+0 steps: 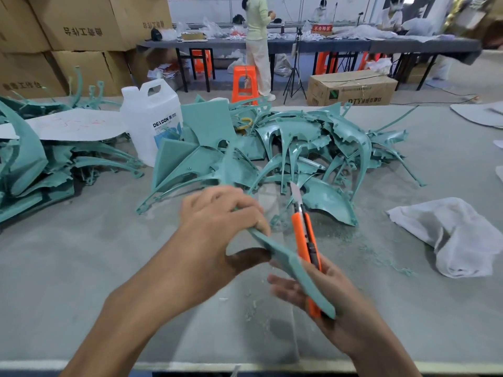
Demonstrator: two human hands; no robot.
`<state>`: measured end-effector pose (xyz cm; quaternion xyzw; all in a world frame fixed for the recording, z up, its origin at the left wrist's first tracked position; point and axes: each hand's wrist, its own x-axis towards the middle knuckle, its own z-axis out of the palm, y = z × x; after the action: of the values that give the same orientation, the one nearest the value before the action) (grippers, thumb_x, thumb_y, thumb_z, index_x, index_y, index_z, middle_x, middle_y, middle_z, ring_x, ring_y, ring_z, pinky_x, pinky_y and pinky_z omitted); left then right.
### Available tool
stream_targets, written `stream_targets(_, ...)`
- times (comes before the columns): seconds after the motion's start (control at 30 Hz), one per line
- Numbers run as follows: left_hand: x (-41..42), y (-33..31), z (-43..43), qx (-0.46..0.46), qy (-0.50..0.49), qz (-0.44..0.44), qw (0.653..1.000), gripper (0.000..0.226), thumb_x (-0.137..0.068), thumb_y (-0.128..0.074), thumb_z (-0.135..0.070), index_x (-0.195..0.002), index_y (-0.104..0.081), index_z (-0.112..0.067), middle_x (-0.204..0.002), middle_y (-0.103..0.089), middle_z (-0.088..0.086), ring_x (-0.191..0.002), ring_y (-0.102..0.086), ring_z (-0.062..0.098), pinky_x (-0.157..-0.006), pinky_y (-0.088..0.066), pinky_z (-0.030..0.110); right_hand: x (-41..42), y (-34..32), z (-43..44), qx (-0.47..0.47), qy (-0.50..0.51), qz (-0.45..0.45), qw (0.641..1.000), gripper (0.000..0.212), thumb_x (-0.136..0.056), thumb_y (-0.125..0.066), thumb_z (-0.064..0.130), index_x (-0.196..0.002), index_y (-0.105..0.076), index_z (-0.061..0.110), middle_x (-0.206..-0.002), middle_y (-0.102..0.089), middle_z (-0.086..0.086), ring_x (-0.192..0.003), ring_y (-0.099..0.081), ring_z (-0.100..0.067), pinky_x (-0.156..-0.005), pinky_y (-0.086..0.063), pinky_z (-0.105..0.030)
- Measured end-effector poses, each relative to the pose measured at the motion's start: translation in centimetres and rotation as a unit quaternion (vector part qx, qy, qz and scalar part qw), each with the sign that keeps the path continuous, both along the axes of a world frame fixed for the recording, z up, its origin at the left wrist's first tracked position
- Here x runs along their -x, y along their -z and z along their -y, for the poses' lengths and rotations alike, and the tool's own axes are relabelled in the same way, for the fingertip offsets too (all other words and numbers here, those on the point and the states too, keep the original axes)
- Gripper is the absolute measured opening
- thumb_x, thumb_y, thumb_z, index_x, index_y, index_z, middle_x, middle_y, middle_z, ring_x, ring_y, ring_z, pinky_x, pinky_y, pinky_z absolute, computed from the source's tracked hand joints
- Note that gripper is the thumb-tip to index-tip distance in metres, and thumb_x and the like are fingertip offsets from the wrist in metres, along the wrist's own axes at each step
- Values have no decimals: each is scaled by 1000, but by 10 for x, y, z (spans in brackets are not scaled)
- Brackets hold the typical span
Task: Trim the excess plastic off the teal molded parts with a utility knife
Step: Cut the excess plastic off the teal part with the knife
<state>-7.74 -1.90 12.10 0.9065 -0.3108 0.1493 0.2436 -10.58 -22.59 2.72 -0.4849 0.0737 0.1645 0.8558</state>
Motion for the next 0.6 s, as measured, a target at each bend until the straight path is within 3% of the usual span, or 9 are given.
stream_targets(0.07,7,8,7,50,-19,12,999,37,-77,-66,-56,-112,-54,-54,-149,-37,-11,-141,-31,19,-109,-32,58,2,-1,-6,-20,-6,-8,1000,81,-51,-99,26,-116,-61,-5,-115,-64,-35,-105,-63,-55,-67,-63,-43)
stream_targets(0.13,14,18,14,142,-36,-40,988,73,-77,-69,-62,-138,-29,-64,-161,-16,-16,-150,-17,11,-112,-30,50,0,-4,-11,-18,21,5,1000,81,-41,-97,16,-114,-66,-1,-102,-72,-25,-82,-72,-39,-46,-54,-28)
stream_targets(0.23,23,32,29,339,70,-198,917,87,-85,-49,-77,-155,-16,-39,-153,-39,-23,-140,-41,6,-102,-48,26,-3,-3,-24,34,76,49,995,47,-57,-89,13,-100,-71,6,-95,-71,-25,-75,-66,-30,-45,-47,-25)
stream_targets(0.27,25,37,33,384,108,-241,885,91,-85,-47,-77,-157,-15,-30,-149,-45,-20,-135,-50,10,-96,-51,24,-4,0,-28,51,91,56,993,35,-66,-85,16,-97,-72,9,-93,-71,-24,-76,-65,-31,-50,-50,-28)
stream_targets(0.33,28,43,41,409,123,-264,865,94,-86,-55,-69,-157,-18,-20,-141,-56,-8,-121,-62,18,-90,-55,27,-3,6,-34,78,120,60,988,27,-77,-79,20,-101,-70,10,-96,-73,-23,-82,-68,-36,-66,-55,-38)
stream_targets(0.43,32,59,53,411,42,-267,871,66,-91,-69,-43,-141,-45,-7,-114,-71,1,-105,-69,20,-83,-58,30,0,11,-39,87,125,88,984,18,-84,-75,18,-101,-70,18,-99,-76,-15,-85,-74,-28,-67,-59,-32)
stream_targets(0.5,34,72,52,410,-43,-223,884,33,-95,-61,-28,-126,-61,-18,-101,-74,-5,-95,-71,11,-81,-56,26,2,14,-38,154,137,101,973,16,-84,-77,19,-96,-71,27,-102,-76,-3,-81,-73,-16,-64,-56,-26)
stream_targets(0.53,34,74,47,392,-72,-183,899,30,-96,-58,-24,-125,-62,-27,-97,-73,-12,-90,-69,2,-77,-53,18,2,17,-35,201,148,114,962,19,-84,-77,18,-99,-70,26,-103,-76,2,-84,-72,-15,-70,-57,-28)
stream_targets(0.6,27,76,30,297,-115,-100,943,56,-96,-58,-14,-142,-48,-43,-110,-69,-23,-97,-64,-8,-80,-49,13,3,22,-26,258,156,134,944,17,-86,-77,16,-98,-67,23,-96,-75,3,-83,-72,-21,-71,-58,-31)
